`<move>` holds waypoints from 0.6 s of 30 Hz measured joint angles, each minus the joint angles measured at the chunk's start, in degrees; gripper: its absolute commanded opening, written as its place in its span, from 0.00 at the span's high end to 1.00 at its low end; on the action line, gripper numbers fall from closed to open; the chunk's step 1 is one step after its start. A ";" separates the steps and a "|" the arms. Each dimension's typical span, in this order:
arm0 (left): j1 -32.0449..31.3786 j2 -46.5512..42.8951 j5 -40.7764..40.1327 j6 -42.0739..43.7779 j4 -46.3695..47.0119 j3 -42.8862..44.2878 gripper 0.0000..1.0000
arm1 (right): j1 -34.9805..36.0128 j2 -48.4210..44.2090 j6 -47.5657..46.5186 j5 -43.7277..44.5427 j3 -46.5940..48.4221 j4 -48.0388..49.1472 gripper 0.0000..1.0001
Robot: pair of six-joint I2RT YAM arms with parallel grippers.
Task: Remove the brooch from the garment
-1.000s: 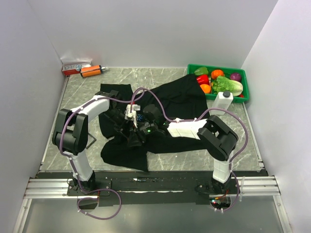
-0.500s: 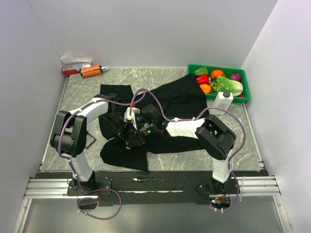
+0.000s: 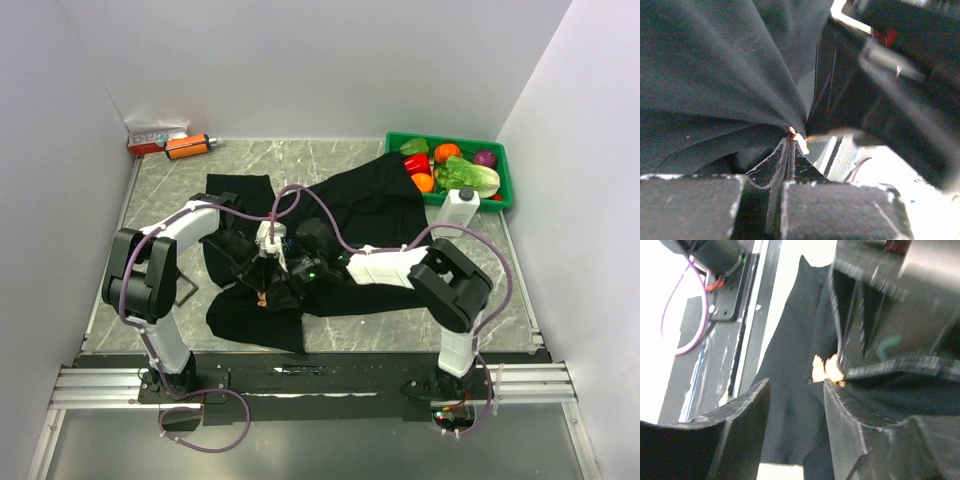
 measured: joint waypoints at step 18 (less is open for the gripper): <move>0.63 -1.42 1.05 5.95 -1.25 0.15 0.99 | -1.40 -2.05 -2.43 0.92 -2.51 3.06 0.43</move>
